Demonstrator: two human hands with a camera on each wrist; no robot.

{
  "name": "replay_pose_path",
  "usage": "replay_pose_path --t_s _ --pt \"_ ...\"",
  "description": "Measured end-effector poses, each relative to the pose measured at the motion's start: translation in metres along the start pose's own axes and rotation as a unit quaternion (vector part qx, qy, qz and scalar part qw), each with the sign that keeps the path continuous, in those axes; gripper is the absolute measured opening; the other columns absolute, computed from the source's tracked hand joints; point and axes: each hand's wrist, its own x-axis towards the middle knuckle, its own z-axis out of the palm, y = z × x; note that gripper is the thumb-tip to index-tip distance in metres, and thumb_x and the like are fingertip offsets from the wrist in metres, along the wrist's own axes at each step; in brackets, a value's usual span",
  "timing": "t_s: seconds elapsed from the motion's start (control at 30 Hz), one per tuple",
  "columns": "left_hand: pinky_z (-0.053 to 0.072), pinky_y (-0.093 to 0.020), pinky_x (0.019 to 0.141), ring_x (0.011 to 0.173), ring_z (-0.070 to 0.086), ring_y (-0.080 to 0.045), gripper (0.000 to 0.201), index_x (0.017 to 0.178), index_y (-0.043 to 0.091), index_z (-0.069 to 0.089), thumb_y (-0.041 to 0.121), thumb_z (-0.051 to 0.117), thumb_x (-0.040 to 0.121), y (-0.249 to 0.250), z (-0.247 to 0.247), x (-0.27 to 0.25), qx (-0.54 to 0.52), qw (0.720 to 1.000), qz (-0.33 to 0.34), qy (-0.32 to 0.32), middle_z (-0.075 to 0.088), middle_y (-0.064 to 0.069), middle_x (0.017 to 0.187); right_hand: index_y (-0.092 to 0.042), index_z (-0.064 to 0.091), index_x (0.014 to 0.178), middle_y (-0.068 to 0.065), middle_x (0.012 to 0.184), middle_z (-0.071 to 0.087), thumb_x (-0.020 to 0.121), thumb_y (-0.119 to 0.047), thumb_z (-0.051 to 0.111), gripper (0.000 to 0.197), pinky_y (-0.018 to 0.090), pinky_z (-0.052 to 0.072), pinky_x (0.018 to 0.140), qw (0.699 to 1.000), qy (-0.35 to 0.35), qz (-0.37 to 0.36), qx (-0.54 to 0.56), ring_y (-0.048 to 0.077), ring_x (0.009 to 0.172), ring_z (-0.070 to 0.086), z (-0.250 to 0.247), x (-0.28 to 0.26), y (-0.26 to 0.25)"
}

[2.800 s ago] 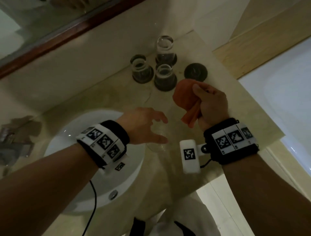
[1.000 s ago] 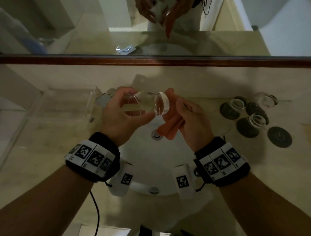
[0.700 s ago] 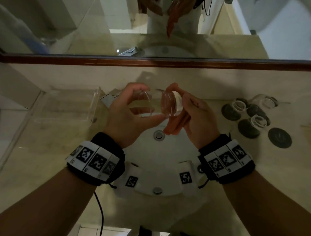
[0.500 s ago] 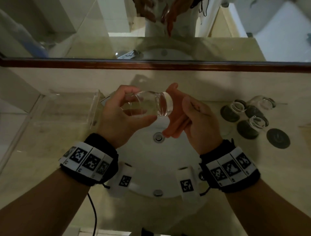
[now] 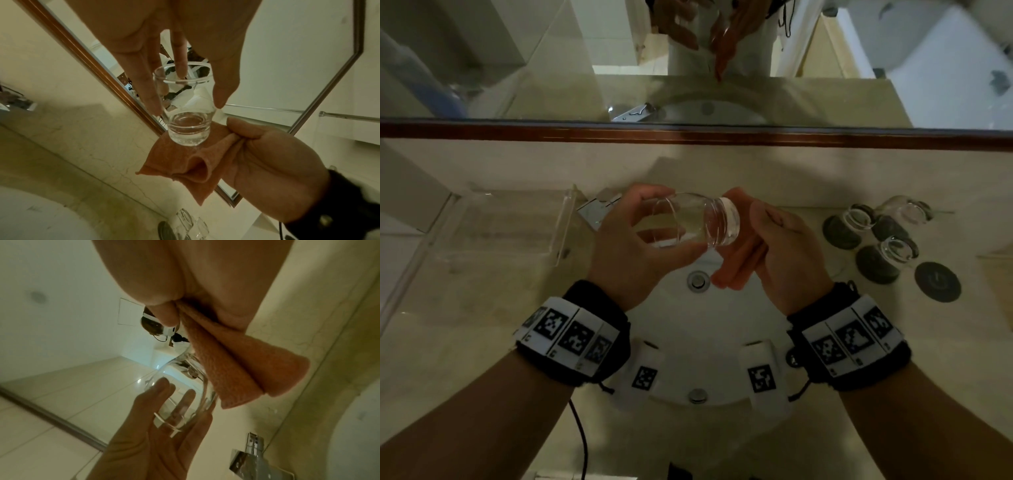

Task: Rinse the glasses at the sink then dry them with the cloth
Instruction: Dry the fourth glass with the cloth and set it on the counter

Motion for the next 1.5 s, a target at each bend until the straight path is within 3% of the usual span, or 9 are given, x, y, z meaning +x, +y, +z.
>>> replay_pose_path --t_s 0.1,0.17,0.27,0.37,0.53,0.7,0.87,1.17,1.5 --pt "0.063 -0.039 0.080 0.090 0.075 -0.017 0.064 0.117 0.018 0.060 0.017 0.093 0.063 0.000 0.001 0.002 0.011 1.000 -0.008 -0.002 0.070 0.002 0.111 -0.012 0.069 0.113 0.028 0.078 0.069 0.107 -0.024 0.036 0.036 0.058 0.058 0.069 0.997 -0.024 -0.049 -0.056 0.058 0.078 0.064 -0.003 -0.002 -0.004" --pt "0.063 -0.036 0.079 0.090 0.075 -0.015 0.064 0.119 0.021 0.062 0.019 0.093 0.063 0.001 0.001 0.004 0.023 1.000 -0.009 -0.012 0.070 0.004 0.112 -0.013 0.059 0.134 0.020 0.094 0.074 0.107 -0.021 0.036 0.036 0.035 0.053 0.050 0.988 -0.053 -0.093 -0.113 0.038 0.067 0.070 -0.004 0.000 -0.005" --pt "0.062 -0.027 0.079 0.092 0.073 -0.009 0.066 0.123 0.025 0.062 0.023 0.093 0.064 0.004 0.003 0.004 0.024 0.999 -0.014 -0.029 0.070 0.008 0.113 -0.020 0.046 0.145 -0.006 0.146 0.055 0.106 -0.023 0.039 0.039 0.013 0.049 0.082 0.965 -0.141 -0.134 -0.174 -0.004 0.105 0.062 0.001 -0.001 -0.007" --pt "0.061 -0.025 0.081 0.100 0.069 0.000 0.070 0.128 0.027 0.061 0.031 0.091 0.065 0.003 0.005 0.006 0.046 0.998 -0.009 -0.052 0.069 0.011 0.117 -0.033 0.047 0.137 -0.005 0.141 0.057 0.103 -0.034 0.036 0.036 0.014 0.045 0.097 0.953 -0.209 -0.140 -0.168 -0.005 0.120 0.056 0.004 -0.005 -0.012" --pt "0.055 -0.012 0.075 0.097 0.065 0.011 0.067 0.125 0.020 0.060 0.023 0.090 0.066 0.003 0.003 0.010 0.019 0.998 -0.033 -0.053 0.068 0.012 0.113 -0.008 0.046 0.146 0.004 0.150 0.050 0.105 -0.016 0.034 0.043 0.024 0.048 0.104 0.958 -0.211 -0.119 -0.155 0.010 0.135 0.051 -0.006 0.003 -0.015" --pt "0.057 -0.019 0.069 0.086 0.075 -0.011 0.072 0.118 0.014 0.054 0.029 0.089 0.056 0.004 0.001 0.011 -0.046 0.993 -0.065 -0.082 0.072 0.002 0.109 -0.029 0.042 0.149 -0.009 0.151 0.049 0.106 -0.031 0.038 0.043 0.034 0.043 0.113 0.910 -0.160 -0.191 -0.331 0.004 0.134 0.049 -0.010 0.021 -0.001" --pt "0.056 -0.019 0.067 0.079 0.076 -0.010 0.060 0.104 0.014 0.057 0.020 0.084 0.051 0.002 0.004 0.015 -0.114 0.991 -0.057 -0.047 0.075 -0.001 0.098 -0.020 0.048 0.143 0.005 0.131 0.064 0.103 -0.040 0.032 0.047 0.047 0.050 0.104 0.965 -0.135 -0.114 -0.192 0.019 0.118 0.064 -0.010 0.029 0.000" --pt "0.059 -0.040 0.088 0.105 0.072 -0.023 0.070 0.132 0.012 0.063 0.037 0.086 0.070 0.011 0.015 0.026 -0.113 0.993 -0.031 -0.029 0.071 -0.013 0.119 -0.013 0.043 0.145 0.004 0.133 0.061 0.090 -0.037 0.056 0.061 0.026 0.059 0.081 0.991 -0.015 -0.130 -0.028 0.007 0.107 0.069 0.003 0.020 -0.003" --pt "0.059 -0.034 0.082 0.097 0.075 -0.022 0.036 0.113 0.020 0.068 0.022 0.080 0.079 0.020 0.010 0.029 -0.239 0.965 -0.057 -0.088 0.079 -0.005 0.102 -0.002 0.049 0.140 0.024 0.132 0.061 0.107 -0.036 0.023 0.054 0.056 0.048 0.105 0.991 -0.079 -0.020 0.104 0.037 0.121 0.062 -0.002 0.022 -0.013"
